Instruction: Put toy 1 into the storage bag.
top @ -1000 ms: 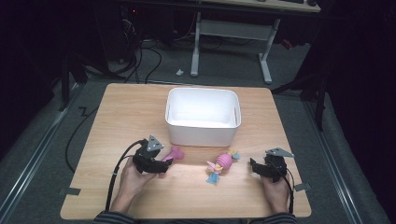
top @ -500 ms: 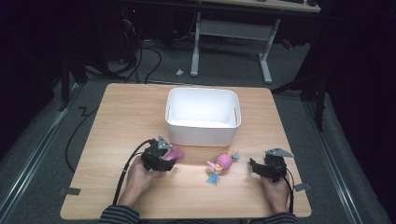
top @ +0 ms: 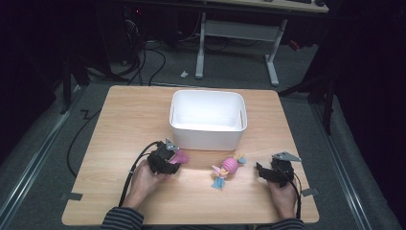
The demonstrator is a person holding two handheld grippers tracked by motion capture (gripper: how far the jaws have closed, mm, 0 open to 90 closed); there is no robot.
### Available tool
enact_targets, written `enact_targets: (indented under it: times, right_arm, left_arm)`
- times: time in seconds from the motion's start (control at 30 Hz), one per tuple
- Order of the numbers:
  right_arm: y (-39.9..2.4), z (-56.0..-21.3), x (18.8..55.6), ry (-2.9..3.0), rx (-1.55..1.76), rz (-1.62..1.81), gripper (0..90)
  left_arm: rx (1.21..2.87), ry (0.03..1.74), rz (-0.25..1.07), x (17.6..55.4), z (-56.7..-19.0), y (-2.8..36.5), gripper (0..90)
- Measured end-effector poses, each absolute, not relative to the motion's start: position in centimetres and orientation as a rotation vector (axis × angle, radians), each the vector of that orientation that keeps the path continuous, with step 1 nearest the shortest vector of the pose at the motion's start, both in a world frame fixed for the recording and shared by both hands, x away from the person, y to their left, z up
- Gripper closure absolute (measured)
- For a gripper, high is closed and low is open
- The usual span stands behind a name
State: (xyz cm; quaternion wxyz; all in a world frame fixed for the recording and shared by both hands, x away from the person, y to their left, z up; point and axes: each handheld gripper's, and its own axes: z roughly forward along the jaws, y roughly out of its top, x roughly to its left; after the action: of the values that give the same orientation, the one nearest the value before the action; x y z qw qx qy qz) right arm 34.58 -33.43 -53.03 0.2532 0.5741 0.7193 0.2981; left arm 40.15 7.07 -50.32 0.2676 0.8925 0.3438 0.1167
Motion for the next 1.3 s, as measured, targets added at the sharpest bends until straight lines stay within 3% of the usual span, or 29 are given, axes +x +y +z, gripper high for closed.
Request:
enact_targets:
  times: [0.4,1.0,1.3]
  right_arm:
    - [-33.4,-53.0,34.6,1.958,1.554,0.814,28.1]
    - [-33.4,-53.0,34.6,1.96,1.553,0.815,28.6]
    - [-33.4,-53.0,34.6,1.96,1.553,0.816,28.6]
  left_arm:
    - [2.452,0.912,0.312,40.1,-50.6,6.7,57.7]
    - [2.44,0.854,0.297,38.3,-48.3,7.4,58.6]
    - [2.349,0.838,0.325,37.2,-46.2,8.2,58.6]
